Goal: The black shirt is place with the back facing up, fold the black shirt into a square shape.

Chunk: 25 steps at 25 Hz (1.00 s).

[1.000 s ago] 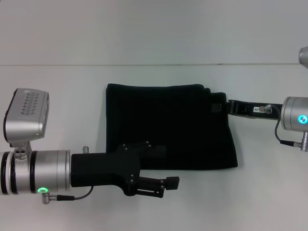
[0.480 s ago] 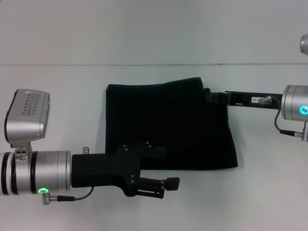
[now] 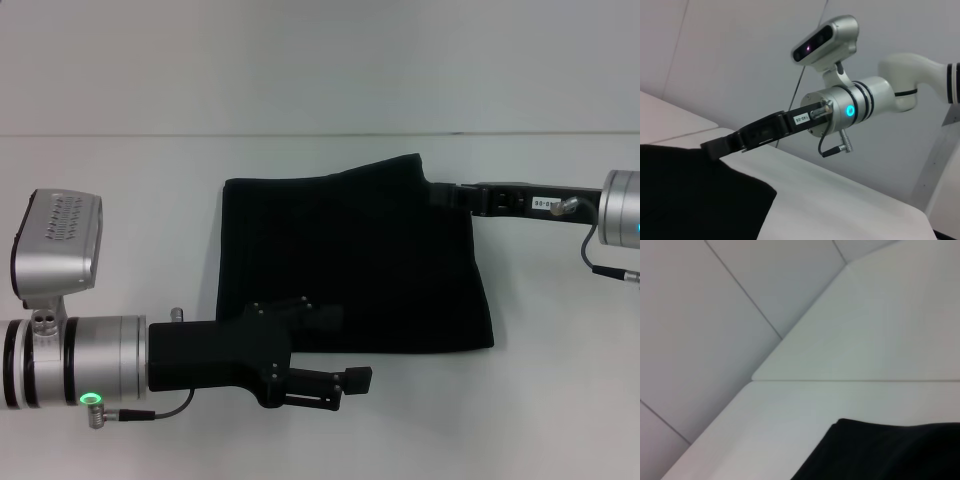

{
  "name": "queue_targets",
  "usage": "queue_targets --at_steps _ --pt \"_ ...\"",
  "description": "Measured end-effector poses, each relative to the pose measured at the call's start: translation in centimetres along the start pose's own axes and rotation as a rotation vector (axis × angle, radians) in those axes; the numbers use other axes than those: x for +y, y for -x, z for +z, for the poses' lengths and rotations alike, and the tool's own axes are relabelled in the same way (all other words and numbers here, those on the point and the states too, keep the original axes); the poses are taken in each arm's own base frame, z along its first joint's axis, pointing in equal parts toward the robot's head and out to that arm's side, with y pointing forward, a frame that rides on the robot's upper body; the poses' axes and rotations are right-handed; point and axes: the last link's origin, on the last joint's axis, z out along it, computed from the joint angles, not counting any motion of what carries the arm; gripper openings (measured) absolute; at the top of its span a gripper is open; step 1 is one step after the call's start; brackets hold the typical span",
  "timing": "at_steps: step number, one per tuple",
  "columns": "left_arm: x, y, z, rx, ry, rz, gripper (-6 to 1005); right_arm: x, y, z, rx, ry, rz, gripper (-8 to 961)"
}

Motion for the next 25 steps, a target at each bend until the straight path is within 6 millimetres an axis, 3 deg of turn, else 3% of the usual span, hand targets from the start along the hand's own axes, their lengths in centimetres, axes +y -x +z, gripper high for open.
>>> queue_targets --at_steps 12,20,25 --pt "0.1 0.1 0.1 0.005 -0.001 -0.018 947 -1.0 -1.7 -1.5 -0.018 -0.027 0.022 13" --pt "-0.1 0.0 0.3 0.005 -0.009 -0.039 947 -2.5 -4.5 -2.3 0.011 -0.086 0.096 12" --pt "-1.1 -0.8 -0.2 0.046 -0.066 -0.065 947 -3.3 -6.0 -4.0 -0.005 -0.104 0.081 94"
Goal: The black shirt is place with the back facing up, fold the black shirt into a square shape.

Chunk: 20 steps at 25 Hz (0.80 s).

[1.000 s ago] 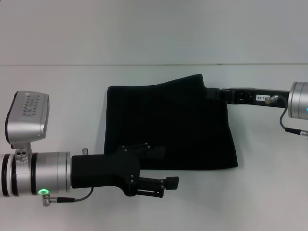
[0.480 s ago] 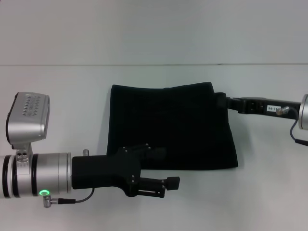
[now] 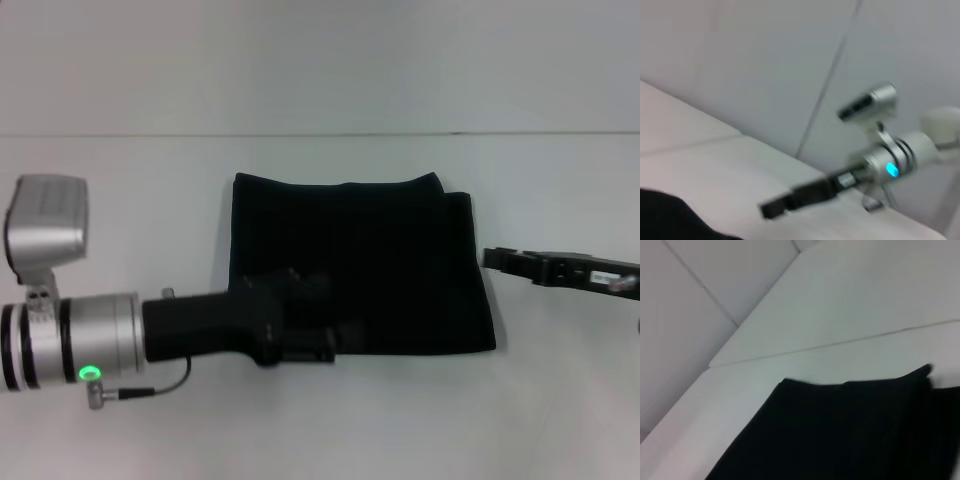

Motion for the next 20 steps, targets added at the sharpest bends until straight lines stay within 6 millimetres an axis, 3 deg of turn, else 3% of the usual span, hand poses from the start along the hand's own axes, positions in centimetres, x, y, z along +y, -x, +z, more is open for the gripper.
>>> queue_targets --at_steps 6,11,17,20 --pt "-2.6 -2.1 -1.4 0.095 -0.141 -0.108 947 -2.2 1.4 -3.2 -0.093 -0.066 0.028 349" --pt "-6.0 -3.6 -1.4 0.131 -0.321 -0.363 947 -3.2 4.6 -5.2 -0.074 -0.091 0.061 551" --pt "-8.5 -4.3 -1.5 0.149 -0.471 -0.506 947 -3.6 7.6 -6.5 0.019 -0.131 0.064 809" --pt "-9.4 -4.3 -1.4 0.139 -0.538 -0.526 947 -3.3 8.3 -6.2 0.041 -0.131 0.049 823"
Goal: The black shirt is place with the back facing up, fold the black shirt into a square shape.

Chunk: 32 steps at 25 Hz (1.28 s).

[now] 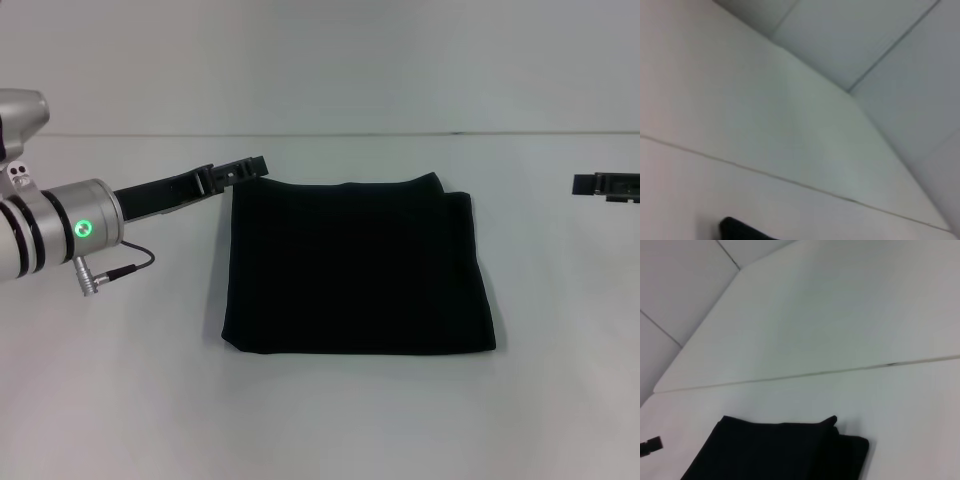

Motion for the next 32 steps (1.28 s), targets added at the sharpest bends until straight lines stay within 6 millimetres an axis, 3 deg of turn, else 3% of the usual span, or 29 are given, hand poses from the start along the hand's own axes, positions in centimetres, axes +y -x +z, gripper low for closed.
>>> queue_targets --at_steps 6,10,13,19,32 --pt "0.0 -0.1 0.3 -0.012 -0.019 0.083 947 1.0 -0.1 1.4 -0.008 0.025 -0.057 851" --pt "1.6 -0.6 -0.2 -0.021 0.089 0.295 947 2.3 0.2 2.5 -0.077 0.079 -0.140 859" --pt "3.5 -0.7 -1.7 -0.038 0.245 0.562 947 3.7 0.4 3.2 -0.123 0.136 -0.234 858" --pt "4.4 -0.4 -3.0 -0.117 0.330 0.778 947 6.2 -0.2 5.3 -0.046 0.207 -0.479 858" --pt "4.3 0.3 -2.7 -0.349 0.274 0.883 947 9.3 -0.4 8.4 0.166 0.210 -0.707 857"
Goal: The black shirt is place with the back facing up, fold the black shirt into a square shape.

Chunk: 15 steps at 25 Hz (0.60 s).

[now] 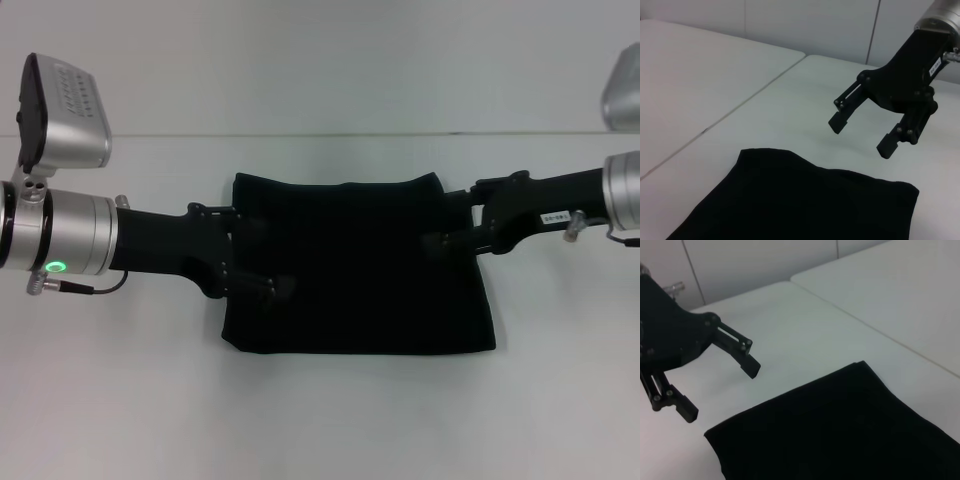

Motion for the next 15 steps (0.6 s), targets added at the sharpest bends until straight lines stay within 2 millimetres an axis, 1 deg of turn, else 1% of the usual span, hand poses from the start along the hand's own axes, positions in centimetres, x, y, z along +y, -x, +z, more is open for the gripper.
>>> queue_targets --at_steps 3,15 --pt "-0.01 0.02 0.02 -0.001 -0.003 0.001 947 0.01 0.30 0.48 0.010 -0.009 -0.008 857" --pt "0.01 0.34 -0.05 0.000 -0.011 -0.010 947 0.00 0.23 0.50 0.013 -0.011 -0.008 857"
